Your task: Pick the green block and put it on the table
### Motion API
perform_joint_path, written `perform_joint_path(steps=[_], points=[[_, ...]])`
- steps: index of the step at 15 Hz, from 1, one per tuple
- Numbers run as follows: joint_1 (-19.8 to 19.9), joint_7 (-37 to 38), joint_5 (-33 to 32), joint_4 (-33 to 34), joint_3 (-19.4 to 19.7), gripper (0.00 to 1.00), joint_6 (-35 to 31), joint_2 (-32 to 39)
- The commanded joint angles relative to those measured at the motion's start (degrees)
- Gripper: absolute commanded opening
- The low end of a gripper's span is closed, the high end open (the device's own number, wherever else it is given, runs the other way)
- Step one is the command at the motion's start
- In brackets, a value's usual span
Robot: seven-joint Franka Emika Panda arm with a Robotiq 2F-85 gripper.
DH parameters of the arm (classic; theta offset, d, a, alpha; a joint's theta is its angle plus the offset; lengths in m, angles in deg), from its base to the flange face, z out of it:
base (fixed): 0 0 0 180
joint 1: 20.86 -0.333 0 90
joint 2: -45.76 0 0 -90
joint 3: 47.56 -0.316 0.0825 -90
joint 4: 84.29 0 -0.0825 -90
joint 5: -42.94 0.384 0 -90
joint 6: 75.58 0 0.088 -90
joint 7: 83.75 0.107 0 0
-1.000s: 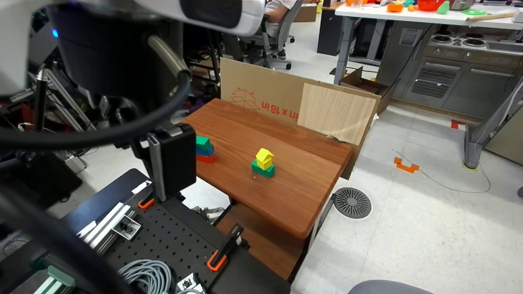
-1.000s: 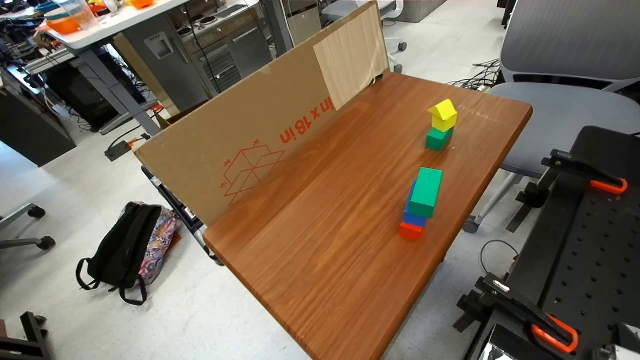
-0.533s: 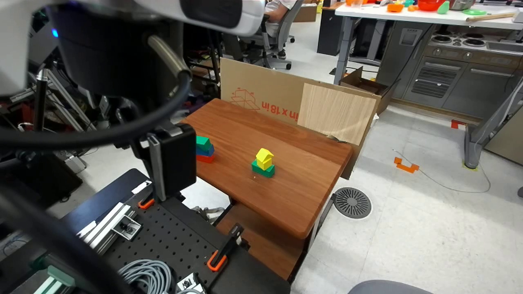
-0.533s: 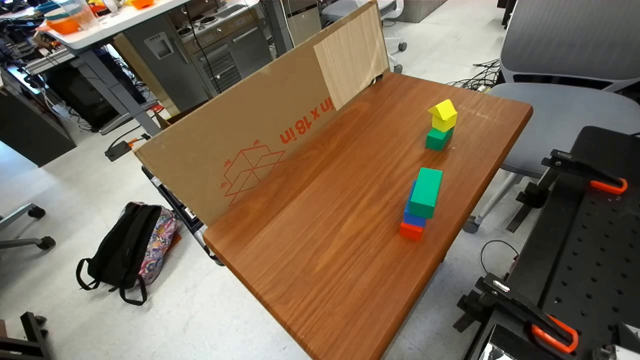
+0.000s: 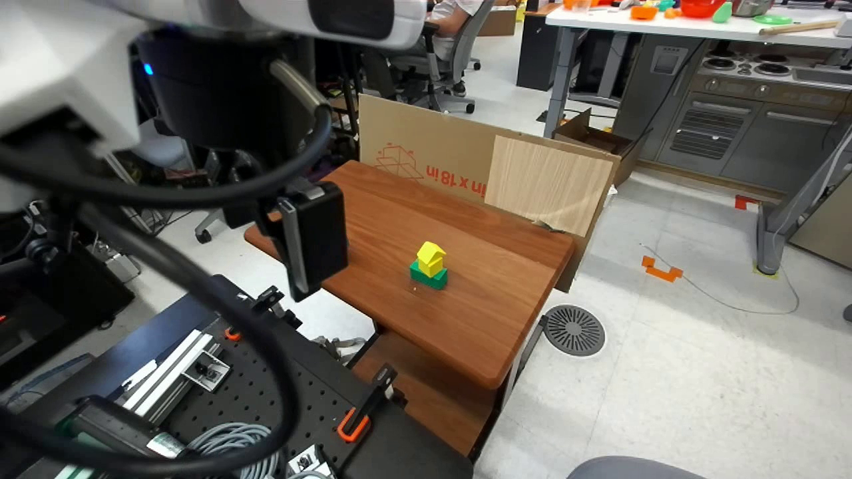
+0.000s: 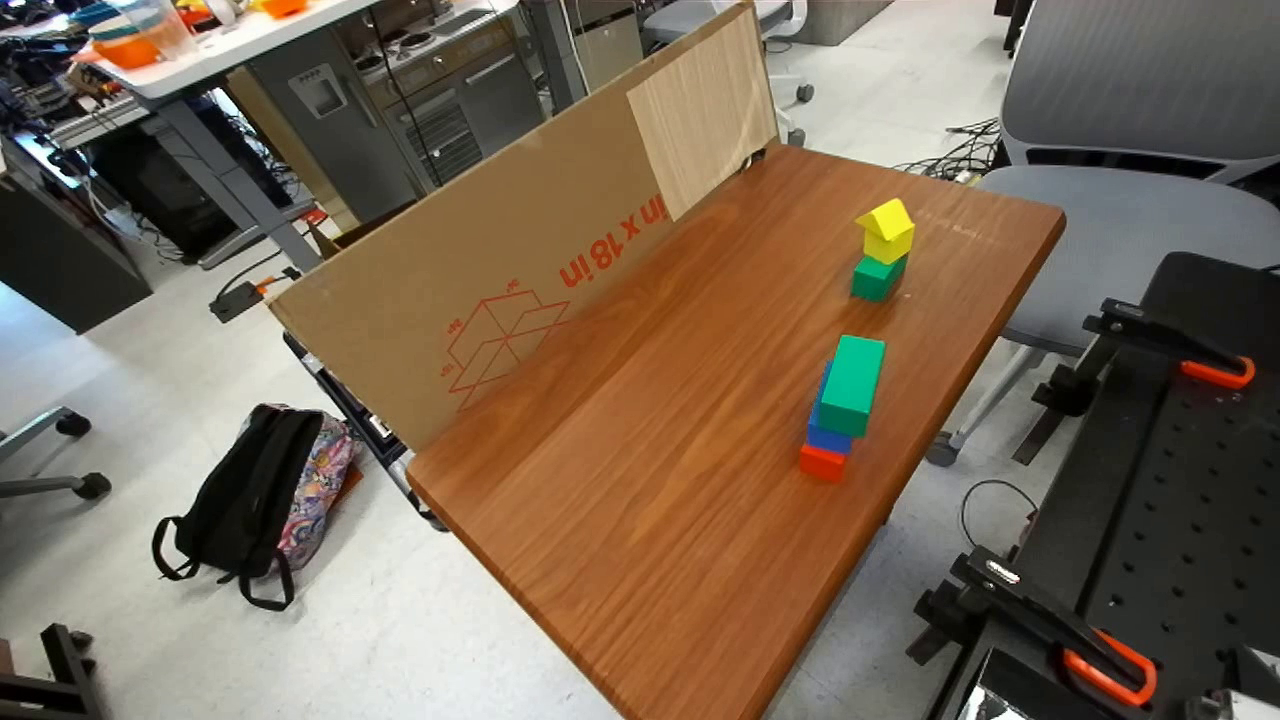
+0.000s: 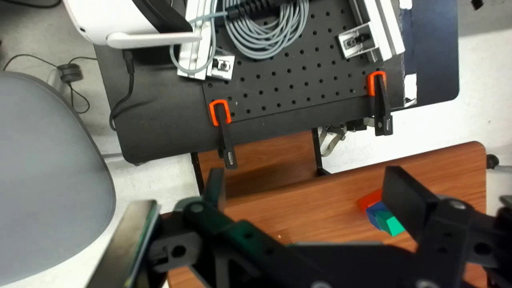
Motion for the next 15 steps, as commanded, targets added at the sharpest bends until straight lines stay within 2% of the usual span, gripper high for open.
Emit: perform_joint_path(steps=[1,5,8,15], points=[[-1.84,3.84,2.95,-2.74,-3.88,1.0,-10.01,2.85],[-6.17,7.15,7.08,-5.33,-8.45,1.0,-21.81,7.34],[-9.82,6.91,9.42,-6.05,-11.03,1.0,-29.3,11.68],[-13.79,5.38,9.06,-3.45,-14.32,1.0,-36.89,21.4]])
